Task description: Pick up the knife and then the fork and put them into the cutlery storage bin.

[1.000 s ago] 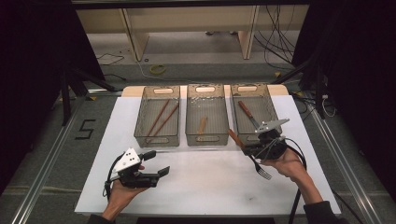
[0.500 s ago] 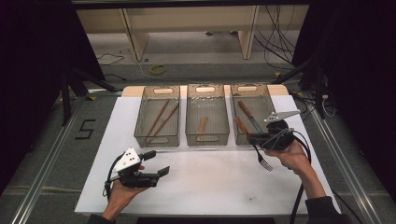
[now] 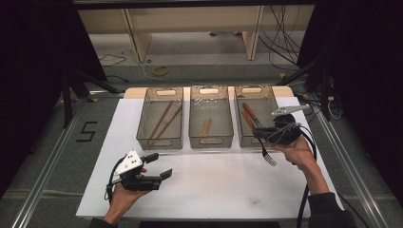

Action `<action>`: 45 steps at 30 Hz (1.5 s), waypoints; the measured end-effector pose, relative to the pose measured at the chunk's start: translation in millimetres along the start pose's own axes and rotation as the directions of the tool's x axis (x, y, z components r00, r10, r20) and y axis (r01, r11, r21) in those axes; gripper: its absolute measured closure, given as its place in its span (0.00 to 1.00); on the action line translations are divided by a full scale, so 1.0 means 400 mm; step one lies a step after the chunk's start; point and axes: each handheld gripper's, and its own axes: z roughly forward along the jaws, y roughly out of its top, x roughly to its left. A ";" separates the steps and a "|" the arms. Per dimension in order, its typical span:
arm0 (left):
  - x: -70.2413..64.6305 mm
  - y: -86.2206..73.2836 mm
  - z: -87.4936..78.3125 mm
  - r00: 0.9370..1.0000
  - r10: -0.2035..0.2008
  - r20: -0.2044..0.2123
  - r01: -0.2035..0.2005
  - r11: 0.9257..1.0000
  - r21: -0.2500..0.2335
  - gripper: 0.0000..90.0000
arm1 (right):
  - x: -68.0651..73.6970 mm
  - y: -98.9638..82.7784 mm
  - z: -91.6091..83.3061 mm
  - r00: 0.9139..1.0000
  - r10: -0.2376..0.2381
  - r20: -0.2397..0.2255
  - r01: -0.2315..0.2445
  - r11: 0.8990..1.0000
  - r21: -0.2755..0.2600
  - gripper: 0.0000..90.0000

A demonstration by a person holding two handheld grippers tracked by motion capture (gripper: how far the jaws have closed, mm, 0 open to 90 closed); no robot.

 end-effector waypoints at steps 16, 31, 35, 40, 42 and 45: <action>0.001 0.000 0.000 1.000 0.000 0.001 0.000 1.000 0.001 0.20 | -0.050 0.069 0.000 0.998 0.044 0.052 -0.043 0.998 -0.035 0.86; 0.002 0.000 -0.002 1.000 -0.002 0.001 0.002 1.000 0.000 0.20 | -0.096 0.153 0.022 0.989 0.083 0.122 -0.077 0.995 -0.058 0.86; 0.002 0.000 -0.002 1.000 -0.001 0.000 0.001 1.000 -0.001 0.20 | -0.114 0.163 0.034 0.984 0.099 0.150 -0.092 0.994 -0.056 0.86; 0.003 0.000 -0.002 1.000 -0.001 0.000 0.001 1.000 -0.001 0.20 | -0.139 0.163 0.051 0.976 0.118 0.184 -0.111 0.993 -0.048 0.86; 0.003 0.000 -0.002 1.000 -0.003 0.001 0.003 1.000 -0.002 0.20 | -0.148 0.162 0.056 0.973 0.127 0.195 -0.120 0.992 -0.047 0.86; 0.003 0.000 -0.002 1.000 -0.002 0.001 0.002 1.000 -0.001 0.20 | -0.159 0.159 0.062 0.969 0.139 0.205 -0.131 0.990 -0.052 0.86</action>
